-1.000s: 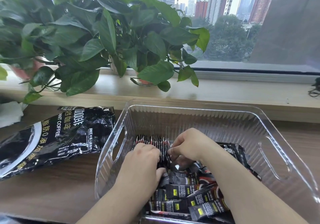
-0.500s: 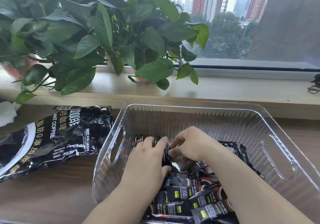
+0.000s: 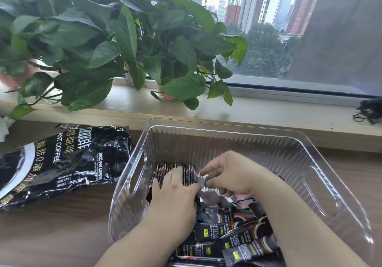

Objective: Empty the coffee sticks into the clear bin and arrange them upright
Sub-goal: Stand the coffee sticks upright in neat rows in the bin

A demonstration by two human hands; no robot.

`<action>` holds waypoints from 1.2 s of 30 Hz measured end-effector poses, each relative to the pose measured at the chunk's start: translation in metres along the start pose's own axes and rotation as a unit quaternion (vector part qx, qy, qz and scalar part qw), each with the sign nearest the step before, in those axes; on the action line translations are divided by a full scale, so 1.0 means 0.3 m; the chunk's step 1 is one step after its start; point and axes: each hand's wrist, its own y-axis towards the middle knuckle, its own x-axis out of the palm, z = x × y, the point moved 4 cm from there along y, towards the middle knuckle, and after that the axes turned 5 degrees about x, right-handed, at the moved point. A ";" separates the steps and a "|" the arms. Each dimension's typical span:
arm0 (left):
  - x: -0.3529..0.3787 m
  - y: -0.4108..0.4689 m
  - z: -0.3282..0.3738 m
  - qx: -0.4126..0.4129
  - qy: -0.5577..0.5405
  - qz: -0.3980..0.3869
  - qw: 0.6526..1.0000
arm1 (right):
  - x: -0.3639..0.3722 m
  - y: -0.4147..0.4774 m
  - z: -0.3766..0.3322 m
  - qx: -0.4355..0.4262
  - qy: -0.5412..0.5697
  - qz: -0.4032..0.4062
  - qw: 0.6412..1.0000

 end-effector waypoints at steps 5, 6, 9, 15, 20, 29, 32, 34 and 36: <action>-0.009 -0.006 0.005 0.000 -0.014 0.002 1.000 | -0.176 -0.132 0.010 -0.051 -0.111 0.147 0.982; -0.008 -0.007 0.004 0.000 -0.014 0.000 1.000 | -0.191 -0.148 0.021 -0.052 -0.193 0.167 0.965; -0.007 -0.007 0.005 -0.002 -0.011 -0.003 1.000 | -0.180 -0.156 0.073 -0.034 -0.353 0.142 0.924; -0.007 -0.007 0.007 -0.005 -0.009 -0.002 1.000 | -0.129 -0.130 0.151 0.022 -0.380 0.051 0.923; -0.009 -0.009 0.005 -0.012 -0.011 0.000 1.000 | -0.119 -0.064 0.130 -0.016 -0.396 0.073 0.915; -0.006 -0.010 0.002 -0.012 -0.009 0.003 1.000 | -0.104 0.005 0.150 0.008 -0.407 0.099 0.908; -0.005 -0.006 0.002 -0.013 -0.007 0.003 1.000 | -0.105 -0.010 0.147 0.004 -0.406 0.092 0.909; -0.004 -0.004 0.002 -0.013 -0.005 0.004 1.000 | -0.105 -0.034 0.134 -0.004 -0.398 0.078 0.914; -0.005 -0.004 0.001 -0.015 -0.005 0.004 1.000 | -0.103 -0.067 0.119 -0.013 -0.370 0.054 0.927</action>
